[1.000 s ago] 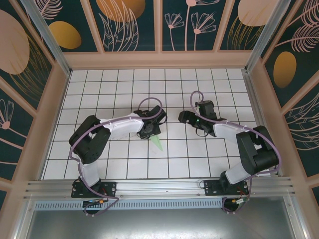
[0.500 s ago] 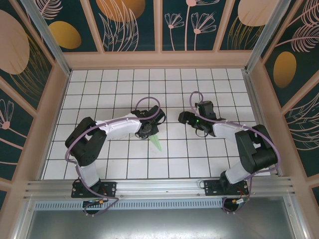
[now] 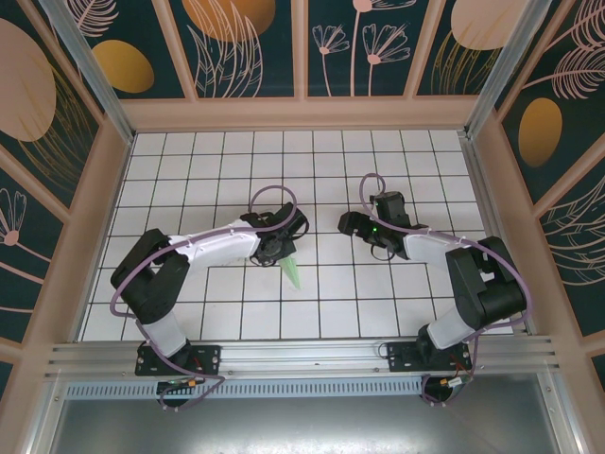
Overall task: Fold a paper plane with a square sheet of paper (pick it up from the middle)
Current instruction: Move a paper plane to the center of the table.
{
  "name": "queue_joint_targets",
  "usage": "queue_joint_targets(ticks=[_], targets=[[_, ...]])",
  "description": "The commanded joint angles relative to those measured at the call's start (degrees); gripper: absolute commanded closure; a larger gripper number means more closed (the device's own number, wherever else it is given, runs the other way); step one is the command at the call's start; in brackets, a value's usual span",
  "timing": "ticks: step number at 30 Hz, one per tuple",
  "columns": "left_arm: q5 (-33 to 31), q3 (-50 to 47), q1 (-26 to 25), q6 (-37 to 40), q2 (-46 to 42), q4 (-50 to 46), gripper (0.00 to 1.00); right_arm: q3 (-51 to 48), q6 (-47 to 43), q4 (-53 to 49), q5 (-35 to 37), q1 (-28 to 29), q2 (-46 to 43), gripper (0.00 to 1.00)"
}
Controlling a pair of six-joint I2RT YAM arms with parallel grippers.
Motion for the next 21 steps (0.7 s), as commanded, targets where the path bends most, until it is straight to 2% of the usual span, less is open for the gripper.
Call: queue_joint_targets(ticks=[1,5,9,12,16,21], targets=[[-0.3,-1.1,-0.3,-0.7,-0.7,-0.1,0.82,0.8,0.9,-0.1,-0.6,-0.1,1.1,0.12],[-0.8,-0.9,-0.3,-0.7,-0.7,-0.7,0.88,0.8,0.9,-0.2,-0.5,0.0,1.2,0.12],[-2.2,0.0,-0.2,0.2,-3.0,-0.8,1.00,0.8,0.5,-0.2,-0.5,0.0,0.9,0.12],[-3.5,0.7,-0.3,2.4,-5.3,1.6,1.00,0.5,0.2,0.2,0.1,-0.1,-0.4,0.12],[-1.7,-3.5,-0.1,6.2,-11.2,14.4,1.00,-1.1,-0.4,2.7,-0.1,-0.1,-4.4,0.13],[3.8,-11.3,0.6,8.7,-15.6,32.2,1.00,-0.8,0.2,2.9,-2.9,0.5,-7.5,0.20]])
